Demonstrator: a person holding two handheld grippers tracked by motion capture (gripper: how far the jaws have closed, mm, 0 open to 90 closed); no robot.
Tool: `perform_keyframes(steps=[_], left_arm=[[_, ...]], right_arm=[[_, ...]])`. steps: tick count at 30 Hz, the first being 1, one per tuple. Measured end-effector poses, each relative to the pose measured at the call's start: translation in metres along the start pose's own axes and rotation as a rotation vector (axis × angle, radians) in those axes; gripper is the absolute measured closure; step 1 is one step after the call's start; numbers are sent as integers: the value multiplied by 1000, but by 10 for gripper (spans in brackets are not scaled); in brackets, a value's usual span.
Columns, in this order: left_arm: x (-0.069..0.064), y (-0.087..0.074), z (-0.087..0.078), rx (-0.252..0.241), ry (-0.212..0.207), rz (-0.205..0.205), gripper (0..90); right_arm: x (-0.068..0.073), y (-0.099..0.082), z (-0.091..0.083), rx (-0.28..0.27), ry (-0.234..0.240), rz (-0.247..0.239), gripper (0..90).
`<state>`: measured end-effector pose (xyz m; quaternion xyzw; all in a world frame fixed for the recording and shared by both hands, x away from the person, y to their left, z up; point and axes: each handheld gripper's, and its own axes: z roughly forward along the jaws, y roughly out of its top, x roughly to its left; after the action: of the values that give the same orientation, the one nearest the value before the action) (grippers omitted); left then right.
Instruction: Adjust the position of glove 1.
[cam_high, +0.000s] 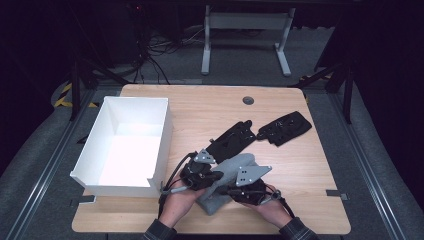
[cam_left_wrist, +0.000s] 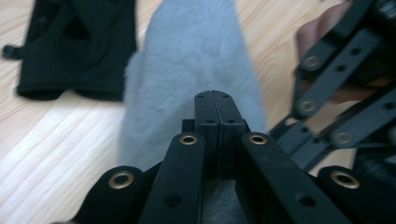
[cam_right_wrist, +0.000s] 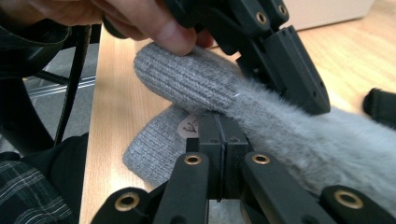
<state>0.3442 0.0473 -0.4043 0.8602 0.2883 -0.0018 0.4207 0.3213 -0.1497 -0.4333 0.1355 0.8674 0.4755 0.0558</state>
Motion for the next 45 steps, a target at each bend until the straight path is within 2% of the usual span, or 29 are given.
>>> perform_keyframes(steps=[4,5,7,9,10,13,15,16,17,19,21,24,27,30,32,37,40,43,45], left_arm=[[-3,2,1,10,-27,11,900],[-3,1,3,10,-20,8,900],[-2,0,2,6,-7,6,900],[-1,0,-3,-2,22,6,900],[-1,0,-3,-2,22,6,900],[2,-5,-15,-5,96,4,900],[1,-7,-18,-8,111,1,900],[0,-16,-25,-5,152,-6,900],[0,-20,-27,0,175,-10,900],[1,-28,-30,8,198,-25,900],[-1,-34,-31,3,195,-34,900],[-7,-40,-37,2,178,-19,900],[-10,-44,-37,20,157,-17,900],[-7,-46,-36,17,113,-40,900],[-7,-46,-35,6,91,-47,900],[-10,-44,-38,-17,75,-43,900],[-13,-40,-41,-47,45,-44,900],[-18,-36,-42,-63,32,-33,900],[-20,-34,-41,-57,23,-25,900]], right_arm=[[0,1,-6,-19,-20,3,900],[-3,0,-11,-42,-11,23,900],[-3,0,-13,-30,-29,10,900],[-2,-2,-14,-30,-23,14,900],[-2,-2,-14,-30,-23,14,900],[2,-3,-10,-13,-4,9,900],[4,-3,-9,-4,10,6,900],[6,-4,-7,-1,19,10,900],[8,-4,-6,-1,30,11,900],[12,-3,-1,9,45,9,900],[16,-2,6,19,59,0,900],[21,-1,16,39,71,-6,900],[21,-2,24,42,71,3,900],[21,-2,26,38,64,5,900],[22,-2,25,33,48,4,900],[22,0,21,7,30,-9,900],[23,2,14,-13,26,-13,900],[24,3,3,-31,21,-14,900],[26,2,-2,-38,19,-13,900]])
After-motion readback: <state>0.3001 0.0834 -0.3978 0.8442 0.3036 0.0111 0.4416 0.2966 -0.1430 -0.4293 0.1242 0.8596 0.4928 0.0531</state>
